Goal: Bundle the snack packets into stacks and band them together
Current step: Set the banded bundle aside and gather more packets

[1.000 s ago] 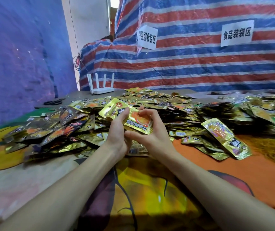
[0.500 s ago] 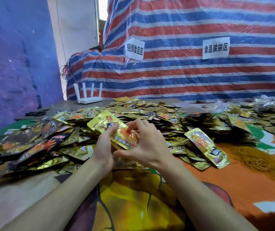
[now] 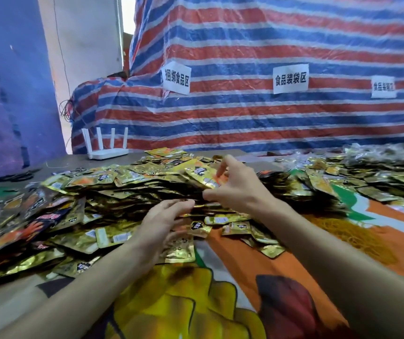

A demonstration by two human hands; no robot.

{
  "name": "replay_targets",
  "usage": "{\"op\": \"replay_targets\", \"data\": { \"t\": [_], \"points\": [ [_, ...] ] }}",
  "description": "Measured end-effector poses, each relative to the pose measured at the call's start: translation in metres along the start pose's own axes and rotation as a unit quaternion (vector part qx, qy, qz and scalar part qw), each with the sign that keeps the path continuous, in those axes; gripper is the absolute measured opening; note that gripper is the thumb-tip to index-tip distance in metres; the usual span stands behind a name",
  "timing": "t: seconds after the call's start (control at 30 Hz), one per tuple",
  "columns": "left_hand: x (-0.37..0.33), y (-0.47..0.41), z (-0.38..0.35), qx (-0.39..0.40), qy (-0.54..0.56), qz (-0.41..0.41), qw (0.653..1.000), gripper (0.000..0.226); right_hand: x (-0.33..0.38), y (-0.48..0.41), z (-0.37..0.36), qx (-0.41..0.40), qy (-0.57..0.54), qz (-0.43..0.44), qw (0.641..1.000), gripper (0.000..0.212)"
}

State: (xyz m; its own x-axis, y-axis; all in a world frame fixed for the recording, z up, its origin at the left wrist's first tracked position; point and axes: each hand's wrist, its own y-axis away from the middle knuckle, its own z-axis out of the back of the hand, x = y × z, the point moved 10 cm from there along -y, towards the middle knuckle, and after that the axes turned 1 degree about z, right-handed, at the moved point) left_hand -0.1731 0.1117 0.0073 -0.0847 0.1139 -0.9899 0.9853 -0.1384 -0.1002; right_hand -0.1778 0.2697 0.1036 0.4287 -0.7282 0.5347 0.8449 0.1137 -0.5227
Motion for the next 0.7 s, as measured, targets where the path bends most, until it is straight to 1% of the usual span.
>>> {"op": "replay_targets", "data": {
  "t": [0.07, 0.1, 0.2, 0.33, 0.43, 0.5, 0.6, 0.7],
  "points": [
    [-0.005, -0.005, -0.008, 0.005, -0.057, -0.003, 0.998, 0.024, -0.022, -0.022, 0.021, -0.022, 0.053, -0.028, 0.998, 0.045],
    [-0.009, -0.007, -0.012, 0.009, -0.088, -0.01, 0.996, 0.014, -0.033, -0.033, 0.029, -0.03, 0.083, -0.041, 0.995, 0.044],
    [-0.019, -0.015, -0.027, 0.023, -0.161, -0.041, 0.986, 0.009, -0.062, -0.061, 0.04, -0.041, 0.198, -0.068, 0.977, 0.038],
    [-0.029, -0.015, -0.034, 0.029, -0.278, -0.1, 0.955, 0.003, -0.098, -0.069, 0.009, 0.032, 0.354, -0.088, 0.93, 0.036],
    [-0.031, -0.01, -0.027, 0.041, -0.354, -0.122, 0.926, 0.007, -0.116, -0.062, -0.014, 0.06, 0.416, -0.106, 0.901, 0.043],
    [-0.03, -0.006, -0.019, 0.05, -0.421, -0.128, 0.897, 0.011, -0.114, -0.061, -0.015, 0.051, 0.423, -0.108, 0.898, 0.045],
    [-0.028, 0.0, -0.003, 0.066, -0.475, -0.12, 0.869, 0.014, -0.105, -0.058, -0.008, 0.037, 0.397, -0.119, 0.91, 0.037],
    [-0.024, 0.004, 0.015, 0.098, -0.533, -0.087, 0.836, 0.031, -0.08, -0.054, -0.002, 0.019, 0.354, -0.087, 0.931, 0.025]
  ]
}}
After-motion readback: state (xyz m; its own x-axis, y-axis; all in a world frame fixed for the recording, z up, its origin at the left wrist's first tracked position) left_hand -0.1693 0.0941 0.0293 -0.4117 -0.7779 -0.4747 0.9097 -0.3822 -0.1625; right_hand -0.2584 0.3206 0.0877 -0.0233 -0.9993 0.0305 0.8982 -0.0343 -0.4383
